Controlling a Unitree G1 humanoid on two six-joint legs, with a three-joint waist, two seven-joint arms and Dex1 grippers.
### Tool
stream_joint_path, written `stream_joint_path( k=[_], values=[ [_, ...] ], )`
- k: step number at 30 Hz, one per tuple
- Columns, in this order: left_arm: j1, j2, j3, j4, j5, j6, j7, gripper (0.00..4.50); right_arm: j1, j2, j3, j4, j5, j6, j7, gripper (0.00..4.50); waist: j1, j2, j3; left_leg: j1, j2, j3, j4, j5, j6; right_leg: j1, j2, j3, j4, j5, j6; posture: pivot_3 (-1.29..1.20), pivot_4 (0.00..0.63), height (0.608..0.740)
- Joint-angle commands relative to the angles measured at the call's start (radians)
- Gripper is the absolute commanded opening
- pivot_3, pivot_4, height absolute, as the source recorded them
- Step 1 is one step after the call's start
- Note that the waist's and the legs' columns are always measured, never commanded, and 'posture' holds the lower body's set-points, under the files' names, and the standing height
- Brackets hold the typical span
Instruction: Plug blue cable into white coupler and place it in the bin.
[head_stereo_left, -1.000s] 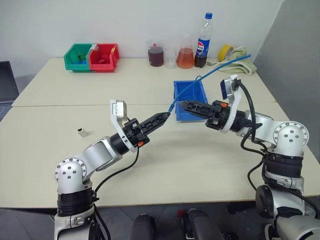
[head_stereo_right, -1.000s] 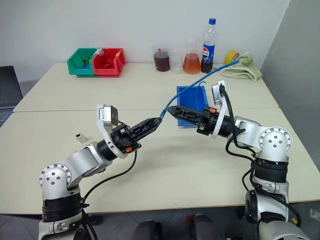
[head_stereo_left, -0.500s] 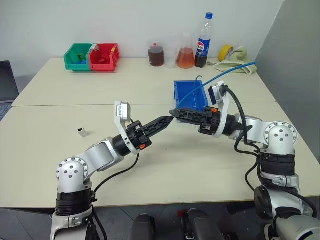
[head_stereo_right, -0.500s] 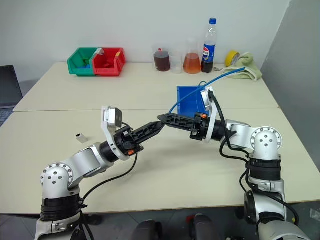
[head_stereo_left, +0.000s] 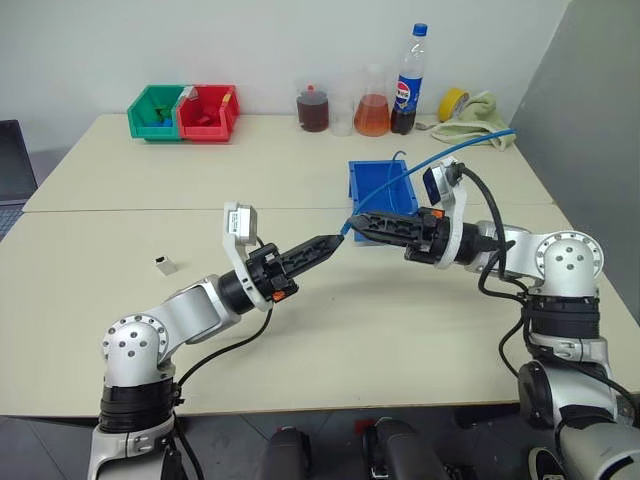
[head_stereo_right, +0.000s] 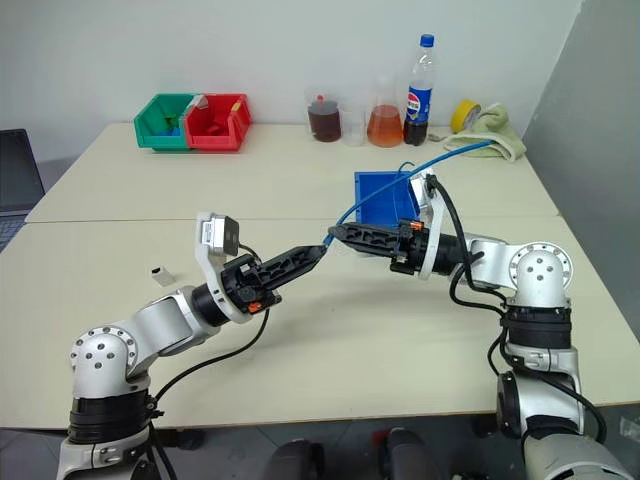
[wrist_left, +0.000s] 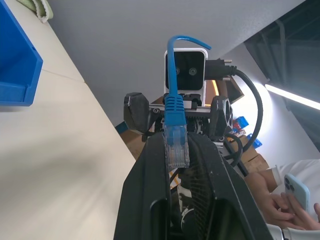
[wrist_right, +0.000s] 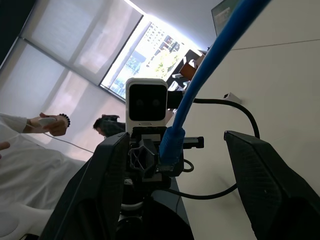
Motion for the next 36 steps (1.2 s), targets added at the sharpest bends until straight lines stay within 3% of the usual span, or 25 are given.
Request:
stream_joint_path(
  k=[1, 9, 12, 24, 30, 32, 36],
  values=[
    [-0.007, 0.013, -0.009, -0.026, -0.017, -0.010, -0.024, 0.22, -0.029, -0.009, 0.004, 0.002, -0.005, 0.010, 0.050, 3.18, 0.000, 0.000, 0.000, 0.000, 0.000, 0.000, 0.000, 0.000, 0.000, 0.000, 0.000, 0.000, -0.001, 0.000, 0.000, 0.00, 0.150, 0.740],
    [0.006, 0.030, -0.020, -0.036, -0.004, -0.010, -0.048, 0.22, -0.037, -0.015, 0.028, 0.014, -0.050, 0.020, 0.113, 3.18, 0.001, 0.000, 0.000, -0.001, 0.000, 0.000, 0.000, 0.000, 0.001, 0.000, 0.000, 0.001, -0.002, 0.000, 0.000, 0.00, 0.150, 0.740],
    [0.008, 0.033, -0.020, -0.037, -0.003, -0.011, -0.052, 0.22, -0.044, -0.019, 0.033, 0.017, -0.067, 0.024, 0.136, 2.70, 0.001, 0.000, 0.000, -0.001, 0.000, 0.000, 0.000, 0.000, 0.001, 0.000, 0.000, 0.000, -0.002, 0.000, 0.000, 0.00, 0.150, 0.740],
    [0.013, 0.037, -0.028, -0.042, 0.002, -0.010, -0.064, 0.22, -0.056, -0.017, 0.030, 0.030, -0.108, 0.045, 0.183, 0.11, 0.001, 0.000, 0.000, -0.001, 0.000, 0.000, 0.000, 0.000, 0.001, 0.000, 0.000, 0.001, -0.002, 0.000, 0.000, 0.00, 0.150, 0.740],
    [0.013, 0.043, -0.032, -0.041, 0.004, -0.009, -0.070, 0.22, -0.053, -0.021, 0.035, 0.020, -0.121, 0.053, 0.201, 0.08, 0.001, 0.000, 0.000, -0.001, 0.000, 0.000, 0.000, 0.000, 0.001, 0.000, 0.000, 0.001, -0.002, 0.000, 0.000, 0.00, 0.150, 0.740],
    [0.015, 0.047, -0.032, -0.039, -0.002, -0.006, -0.073, 0.92, -0.053, -0.020, 0.036, 0.017, -0.125, 0.054, 0.203, 0.08, 0.001, 0.000, 0.000, -0.001, 0.000, 0.000, 0.000, 0.000, 0.001, 0.000, 0.000, 0.000, -0.002, 0.000, 0.000, 0.00, 0.150, 0.740],
    [0.020, 0.052, -0.030, -0.038, 0.002, -0.010, -0.074, 1.67, -0.052, -0.020, 0.036, 0.013, -0.131, 0.053, 0.206, 0.08, 0.001, 0.000, 0.000, -0.001, 0.000, 0.000, 0.000, 0.000, 0.001, 0.000, 0.000, 0.000, -0.002, 0.000, 0.000, 0.00, 0.150, 0.740]
  ],
)
